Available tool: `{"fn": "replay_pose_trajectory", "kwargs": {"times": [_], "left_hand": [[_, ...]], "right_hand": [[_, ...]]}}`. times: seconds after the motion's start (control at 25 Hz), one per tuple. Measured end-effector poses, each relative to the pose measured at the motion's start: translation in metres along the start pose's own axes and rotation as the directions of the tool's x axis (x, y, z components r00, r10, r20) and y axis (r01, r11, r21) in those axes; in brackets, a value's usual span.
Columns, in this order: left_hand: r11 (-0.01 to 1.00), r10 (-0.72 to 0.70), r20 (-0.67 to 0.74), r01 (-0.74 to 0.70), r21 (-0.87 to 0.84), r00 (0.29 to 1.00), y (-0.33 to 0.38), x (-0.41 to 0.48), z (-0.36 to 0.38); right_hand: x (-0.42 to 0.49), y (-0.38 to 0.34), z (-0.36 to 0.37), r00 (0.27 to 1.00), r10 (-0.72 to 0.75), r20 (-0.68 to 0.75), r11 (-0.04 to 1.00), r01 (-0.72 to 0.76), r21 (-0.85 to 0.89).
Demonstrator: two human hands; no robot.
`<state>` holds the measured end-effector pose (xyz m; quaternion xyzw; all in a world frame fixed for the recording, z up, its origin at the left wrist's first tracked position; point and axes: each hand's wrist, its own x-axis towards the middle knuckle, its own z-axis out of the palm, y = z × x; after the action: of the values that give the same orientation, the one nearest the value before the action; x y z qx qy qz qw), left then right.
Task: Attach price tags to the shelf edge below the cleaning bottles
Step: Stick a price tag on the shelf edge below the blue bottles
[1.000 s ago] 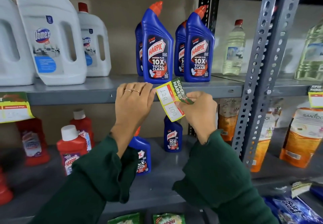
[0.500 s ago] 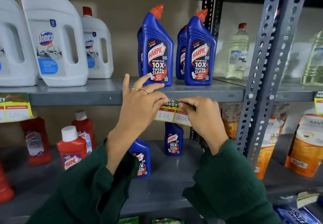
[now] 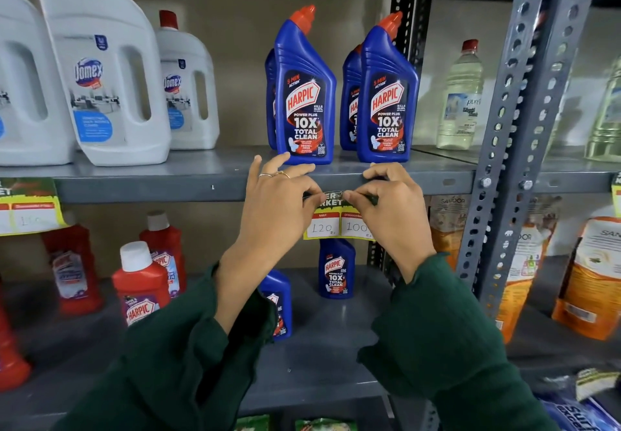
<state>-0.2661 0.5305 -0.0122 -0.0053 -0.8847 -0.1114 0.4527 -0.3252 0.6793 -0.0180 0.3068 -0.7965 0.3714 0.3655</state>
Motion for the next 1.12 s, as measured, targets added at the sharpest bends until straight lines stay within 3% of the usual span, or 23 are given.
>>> {"fn": "replay_pose_trajectory", "kwargs": {"times": [0.6,0.76,0.88,1.0,1.12], "left_hand": [[0.999,0.006,-0.122,-0.011,-0.039,0.993,0.001,0.014,0.005],[0.992,-0.077,-0.053,0.071,-0.1,0.996,0.002,0.017,0.002],[0.996,-0.06,0.066,0.064,-0.061,0.996,0.002,0.026,0.003],[0.992,0.02,0.017,-0.022,0.123,1.0,0.005,0.024,0.01],[0.991,0.016,-0.001,-0.015,0.136,1.0,0.002,0.02,0.006]], "right_hand": [[0.016,-0.005,0.003,0.992,0.079,-0.1,0.997,-0.079,0.006],[0.02,-0.001,0.002,0.989,0.103,-0.108,0.994,-0.098,0.049],[0.025,0.002,0.003,0.998,0.057,-0.019,0.997,-0.055,0.058],[0.023,0.005,0.007,0.999,-0.027,-0.043,0.998,0.025,-0.051],[0.024,0.01,0.007,0.999,-0.012,-0.042,1.0,0.011,-0.025]]}}
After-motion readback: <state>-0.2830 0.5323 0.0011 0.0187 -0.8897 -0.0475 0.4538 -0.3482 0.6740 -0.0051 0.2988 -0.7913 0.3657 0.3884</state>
